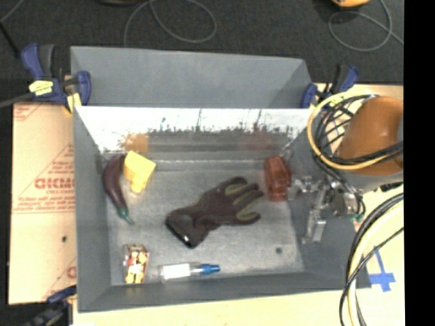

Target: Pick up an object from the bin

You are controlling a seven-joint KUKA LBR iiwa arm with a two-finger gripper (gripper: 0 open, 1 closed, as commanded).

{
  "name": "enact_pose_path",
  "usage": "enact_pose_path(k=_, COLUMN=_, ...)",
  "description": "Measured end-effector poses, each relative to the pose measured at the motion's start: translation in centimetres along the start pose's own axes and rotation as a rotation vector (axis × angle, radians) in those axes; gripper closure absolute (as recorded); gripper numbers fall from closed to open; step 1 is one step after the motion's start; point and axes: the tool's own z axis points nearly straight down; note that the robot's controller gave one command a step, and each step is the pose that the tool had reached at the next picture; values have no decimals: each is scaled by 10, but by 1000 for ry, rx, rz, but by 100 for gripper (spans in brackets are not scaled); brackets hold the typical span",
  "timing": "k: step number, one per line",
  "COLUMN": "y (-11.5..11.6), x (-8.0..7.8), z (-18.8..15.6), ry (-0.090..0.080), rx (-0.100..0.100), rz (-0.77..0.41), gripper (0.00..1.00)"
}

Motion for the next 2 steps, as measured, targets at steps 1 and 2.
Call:
enact_pose_path(k=1, y=1, x=-2, z=-5, ry=-7, rx=2, rz=-4, gripper=0)
enact_pose_path(k=2, y=7, x=-36, z=5, ry=-5, rx=1, rz=50, gripper=0)
